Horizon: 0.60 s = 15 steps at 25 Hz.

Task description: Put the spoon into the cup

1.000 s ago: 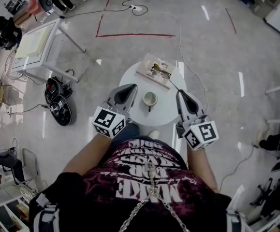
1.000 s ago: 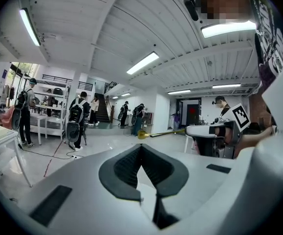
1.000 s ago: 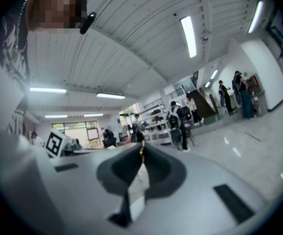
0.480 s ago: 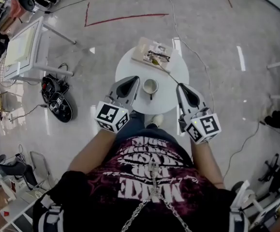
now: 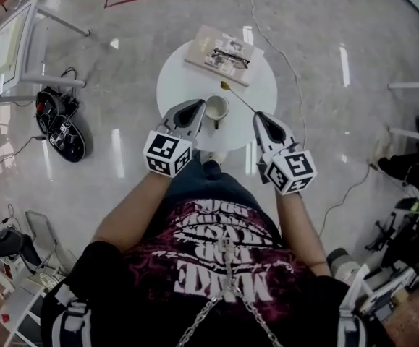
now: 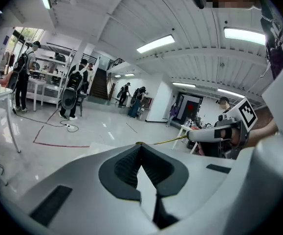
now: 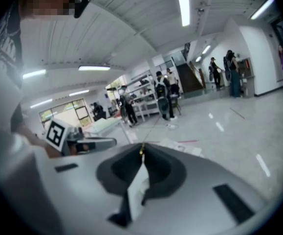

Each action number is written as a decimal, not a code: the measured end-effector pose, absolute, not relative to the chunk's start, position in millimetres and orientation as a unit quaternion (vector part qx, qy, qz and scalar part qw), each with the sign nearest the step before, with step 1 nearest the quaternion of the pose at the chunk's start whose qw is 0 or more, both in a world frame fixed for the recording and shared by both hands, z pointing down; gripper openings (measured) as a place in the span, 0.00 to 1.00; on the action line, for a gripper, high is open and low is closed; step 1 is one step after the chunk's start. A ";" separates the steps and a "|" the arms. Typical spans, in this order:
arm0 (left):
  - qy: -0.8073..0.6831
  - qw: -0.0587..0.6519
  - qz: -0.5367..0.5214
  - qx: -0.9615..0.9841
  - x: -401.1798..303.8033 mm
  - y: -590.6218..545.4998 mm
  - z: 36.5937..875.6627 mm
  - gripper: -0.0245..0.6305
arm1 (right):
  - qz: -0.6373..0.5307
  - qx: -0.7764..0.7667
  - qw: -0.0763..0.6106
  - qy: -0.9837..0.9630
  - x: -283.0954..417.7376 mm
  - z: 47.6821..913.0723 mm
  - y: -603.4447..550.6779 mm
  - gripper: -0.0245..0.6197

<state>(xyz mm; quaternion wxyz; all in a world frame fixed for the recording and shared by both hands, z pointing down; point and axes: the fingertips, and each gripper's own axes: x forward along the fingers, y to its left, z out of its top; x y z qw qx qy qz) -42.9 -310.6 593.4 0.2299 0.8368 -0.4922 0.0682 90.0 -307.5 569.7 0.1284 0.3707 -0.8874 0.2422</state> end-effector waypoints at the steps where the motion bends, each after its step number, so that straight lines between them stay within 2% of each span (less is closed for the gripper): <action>1: -0.492 0.233 0.072 0.836 -45.5 -311.7 602.3 0.08 | 0.247 0.370 0.135 -0.885 87.2 581.3 -308.2 0.09; 15: -0.525 0.309 0.113 0.785 -71.3 -304.9 707.0 0.08 | 0.339 0.333 0.267 -0.838 74.6 742.0 -288.9 0.09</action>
